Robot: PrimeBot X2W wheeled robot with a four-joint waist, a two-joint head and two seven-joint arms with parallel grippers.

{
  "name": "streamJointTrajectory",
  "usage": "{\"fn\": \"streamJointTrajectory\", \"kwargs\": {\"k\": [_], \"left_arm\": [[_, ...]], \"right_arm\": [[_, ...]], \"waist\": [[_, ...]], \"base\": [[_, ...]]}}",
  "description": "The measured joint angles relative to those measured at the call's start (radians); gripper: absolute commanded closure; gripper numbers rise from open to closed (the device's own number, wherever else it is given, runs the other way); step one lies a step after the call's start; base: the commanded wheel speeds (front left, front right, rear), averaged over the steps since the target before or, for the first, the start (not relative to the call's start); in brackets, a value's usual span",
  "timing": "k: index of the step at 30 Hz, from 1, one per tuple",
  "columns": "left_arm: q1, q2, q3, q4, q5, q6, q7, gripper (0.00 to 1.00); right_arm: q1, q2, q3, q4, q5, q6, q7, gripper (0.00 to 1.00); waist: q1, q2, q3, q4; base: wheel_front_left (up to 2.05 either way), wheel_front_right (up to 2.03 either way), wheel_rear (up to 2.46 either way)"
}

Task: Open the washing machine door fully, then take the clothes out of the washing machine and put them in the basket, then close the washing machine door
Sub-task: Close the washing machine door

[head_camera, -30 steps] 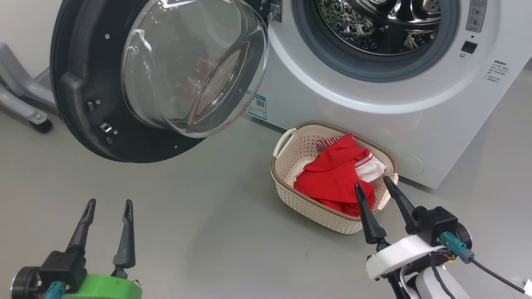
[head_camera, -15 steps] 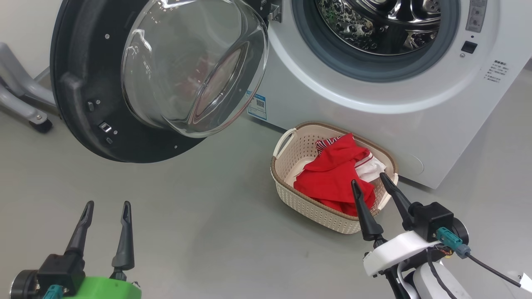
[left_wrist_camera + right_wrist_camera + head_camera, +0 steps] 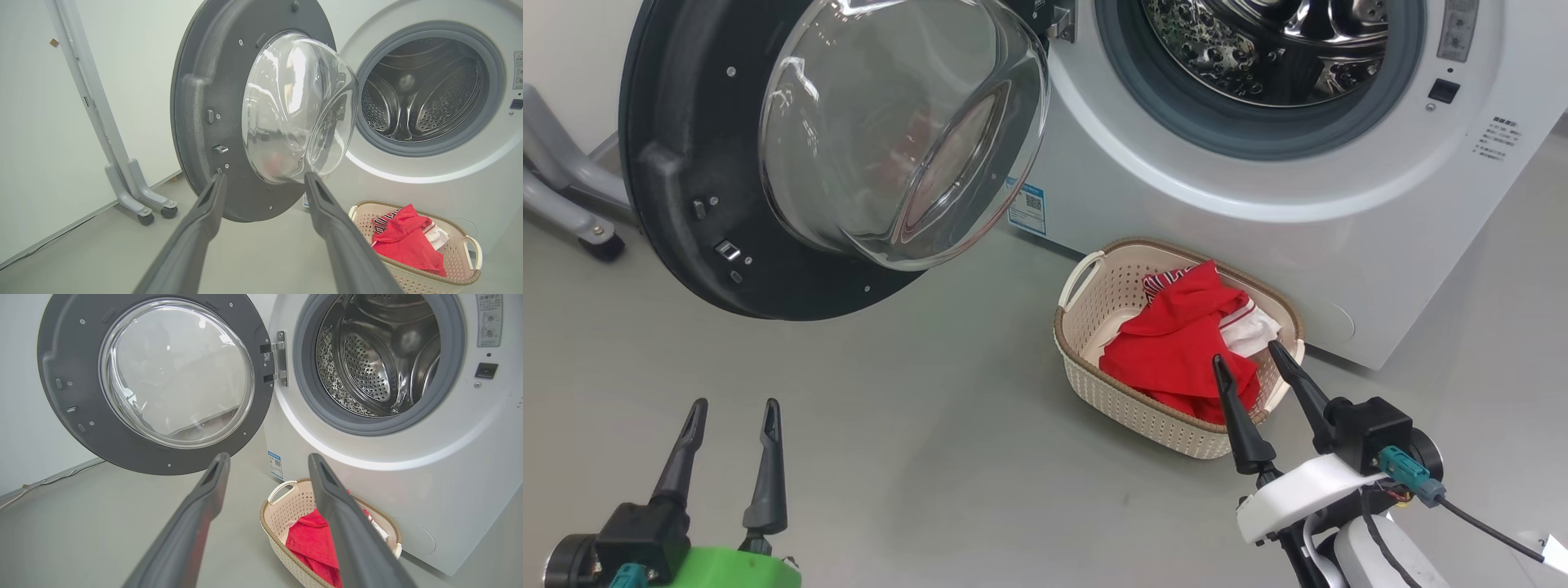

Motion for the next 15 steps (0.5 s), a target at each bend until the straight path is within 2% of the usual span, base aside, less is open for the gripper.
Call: {"fn": "streamJointTrajectory", "kwargs": {"k": [14,15], "left_arm": [[0.000,-0.004,0.001,0.000,0.000,0.000,0.000,0.00],[0.000,-0.004,0.001,0.000,0.000,0.000,0.000,0.20]], "right_arm": [[0.000,-0.002,0.001,0.001,0.000,0.005,0.000,0.00],[0.000,-0.002,0.001,0.001,0.000,0.005,0.000,0.00]], "waist": [[0.0000,0.0000,0.009,-0.001],[0.0000,0.0000,0.010,-0.001]], "base": [[0.00,0.00,0.00],[0.00,0.00,0.00]]}}
